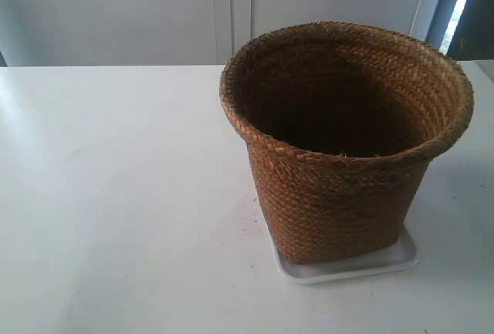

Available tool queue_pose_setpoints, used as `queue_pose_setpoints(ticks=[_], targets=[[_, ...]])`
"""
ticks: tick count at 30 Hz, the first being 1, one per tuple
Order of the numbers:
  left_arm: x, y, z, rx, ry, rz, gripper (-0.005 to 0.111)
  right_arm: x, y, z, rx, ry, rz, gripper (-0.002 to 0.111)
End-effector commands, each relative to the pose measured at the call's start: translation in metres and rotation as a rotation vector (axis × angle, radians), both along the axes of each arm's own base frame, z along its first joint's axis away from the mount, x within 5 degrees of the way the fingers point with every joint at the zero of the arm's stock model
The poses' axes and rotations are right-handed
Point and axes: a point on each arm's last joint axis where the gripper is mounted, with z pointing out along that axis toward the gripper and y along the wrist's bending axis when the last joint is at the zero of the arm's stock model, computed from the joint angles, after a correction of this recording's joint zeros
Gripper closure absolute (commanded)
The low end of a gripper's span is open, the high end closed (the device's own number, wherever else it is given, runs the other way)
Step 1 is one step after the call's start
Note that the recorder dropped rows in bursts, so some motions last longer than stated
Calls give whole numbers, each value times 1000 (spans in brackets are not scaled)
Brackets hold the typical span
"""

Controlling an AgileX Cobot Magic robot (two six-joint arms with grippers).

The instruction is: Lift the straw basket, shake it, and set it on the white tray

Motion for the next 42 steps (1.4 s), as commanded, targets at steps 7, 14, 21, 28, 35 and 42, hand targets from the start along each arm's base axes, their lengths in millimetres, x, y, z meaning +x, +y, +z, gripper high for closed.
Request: queue_pose_setpoints(ticks=[7, 14, 21, 28, 35, 42], targets=[[-18, -1, -47, -13, -38, 0, 107, 0, 0, -1, 11, -10, -7, 108], [-14, -2, -76, -41, 48, -4, 107, 0, 0, -1, 11, -10, -7, 108], [-13, -2, -75, -38, 43, -5, 107, 0, 0, -1, 11, -10, -7, 108], [-13, -2, -78, -38, 48, -5, 107, 0, 0, -1, 11, -10, -7, 108], [-12, -2, -108, -41, 138, -3, 107, 0, 0, -1, 11, -10, -7, 108], [-10, -1, -104, -30, 95, -2, 107, 0, 0, -1, 11, -10, -7, 108]])
